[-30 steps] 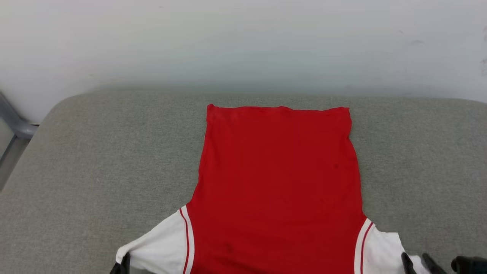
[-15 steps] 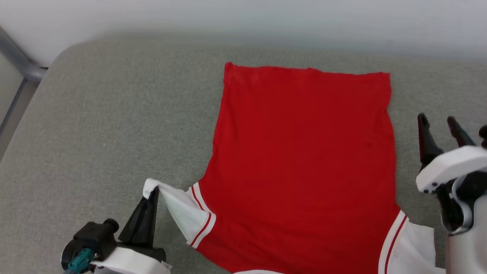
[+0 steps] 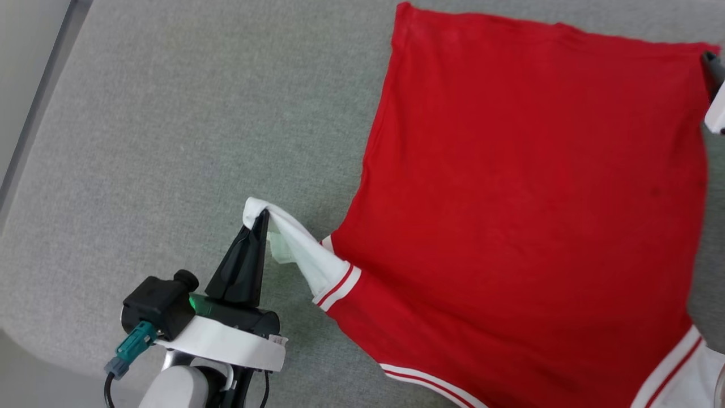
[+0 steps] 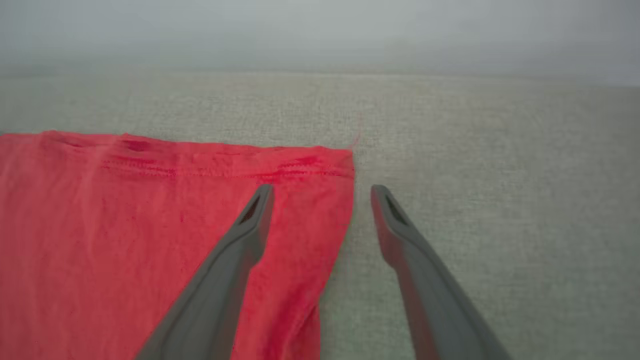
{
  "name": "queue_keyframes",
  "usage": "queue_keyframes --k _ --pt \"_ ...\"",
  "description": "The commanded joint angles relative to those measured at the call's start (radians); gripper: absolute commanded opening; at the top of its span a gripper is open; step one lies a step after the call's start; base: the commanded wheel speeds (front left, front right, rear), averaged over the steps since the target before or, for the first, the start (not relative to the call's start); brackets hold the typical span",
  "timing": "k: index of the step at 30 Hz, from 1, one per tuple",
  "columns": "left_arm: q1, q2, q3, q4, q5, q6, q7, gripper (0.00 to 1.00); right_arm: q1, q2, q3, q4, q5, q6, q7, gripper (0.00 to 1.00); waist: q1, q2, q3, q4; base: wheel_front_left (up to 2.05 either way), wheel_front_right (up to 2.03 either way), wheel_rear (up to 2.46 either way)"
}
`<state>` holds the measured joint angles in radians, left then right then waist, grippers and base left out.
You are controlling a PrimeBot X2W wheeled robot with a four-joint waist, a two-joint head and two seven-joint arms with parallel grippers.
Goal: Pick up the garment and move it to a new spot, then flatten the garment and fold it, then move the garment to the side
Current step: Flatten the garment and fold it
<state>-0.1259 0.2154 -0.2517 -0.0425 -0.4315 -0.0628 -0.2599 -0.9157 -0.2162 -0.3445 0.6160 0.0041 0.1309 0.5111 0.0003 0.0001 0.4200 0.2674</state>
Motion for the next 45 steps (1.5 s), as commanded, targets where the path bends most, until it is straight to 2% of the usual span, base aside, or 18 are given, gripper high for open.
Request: queue_keyframes --k 1,8,13,14,16,19,23,28,32,39,45 --pt "-0.021 -0.013 0.005 -0.008 0.009 -0.010 -0.006 0.00 -0.051 -0.010 0.001 0.034 -0.030 -0.001 0.054 1.00 -0.0003 -0.0001 0.053 0.040 0.00 0.00 0.00" --pt "-0.036 -0.046 0.028 -0.024 0.038 -0.032 -0.007 0.00 -0.134 -0.012 0.000 0.111 -0.081 0.000 0.175 1.00 -0.0003 -0.0001 0.095 0.055 0.00 0.00 0.00" --pt "-0.031 -0.068 0.046 -0.037 0.058 -0.044 -0.007 0.00 -0.108 0.005 -0.028 0.200 -0.101 0.000 0.343 1.00 -0.0003 -0.0001 0.103 0.058 0.00 0.00 0.00" --pt "-0.029 -0.072 0.048 -0.038 0.061 -0.045 -0.007 0.00 -0.105 0.010 -0.040 0.205 -0.103 -0.001 0.365 0.58 -0.0003 -0.0001 0.104 0.059 0.00 0.00 0.00" --pt "-0.026 -0.080 0.055 -0.030 0.058 -0.048 -0.007 0.00 -0.098 0.017 -0.058 0.206 -0.110 -0.001 0.398 0.00 -0.0003 -0.0001 0.104 0.060 0.00 0.00 0.00" --pt "-0.023 -0.089 0.062 -0.020 0.067 -0.052 -0.007 0.00 -0.107 0.022 -0.058 0.180 -0.118 0.000 0.395 0.00 -0.0003 -0.0001 0.100 0.059 0.00 0.00 0.00" --pt "-0.015 -0.094 0.068 -0.003 0.075 -0.057 -0.006 0.00 -0.120 -0.010 -0.027 0.138 -0.121 0.000 0.369 0.00 -0.0003 -0.0001 0.075 0.055 0.00 0.00 0.00" --pt "0.011 -0.092 0.084 0.036 0.080 -0.053 -0.006 0.00 -0.111 -0.056 0.046 0.082 -0.090 -0.001 0.333 0.00 -0.0003 -0.0001 0.007 0.036 0.00 0.00 0.00" --pt "0.042 -0.079 0.095 0.074 0.076 -0.044 -0.002 0.00 -0.046 -0.088 0.112 0.039 -0.032 -0.001 0.321 0.00 -0.0003 -0.0001 -0.061 0.005 0.00 0.00 0.00" --pt "0.103 -0.056 0.124 0.104 0.050 -0.022 0.030 0.00 0.159 -0.131 0.173 -0.100 0.093 -0.001 0.309 0.00 -0.0003 -0.0001 -0.184 -0.067 0.00 0.00 0.00" --pt "0.160 -0.039 0.148 0.098 0.039 0.004 0.063 0.00 0.415 -0.111 0.153 -0.275 0.185 -0.001 0.312 0.00 -0.0003 -0.0001 -0.276 -0.130 0.00 0.00 0.00"
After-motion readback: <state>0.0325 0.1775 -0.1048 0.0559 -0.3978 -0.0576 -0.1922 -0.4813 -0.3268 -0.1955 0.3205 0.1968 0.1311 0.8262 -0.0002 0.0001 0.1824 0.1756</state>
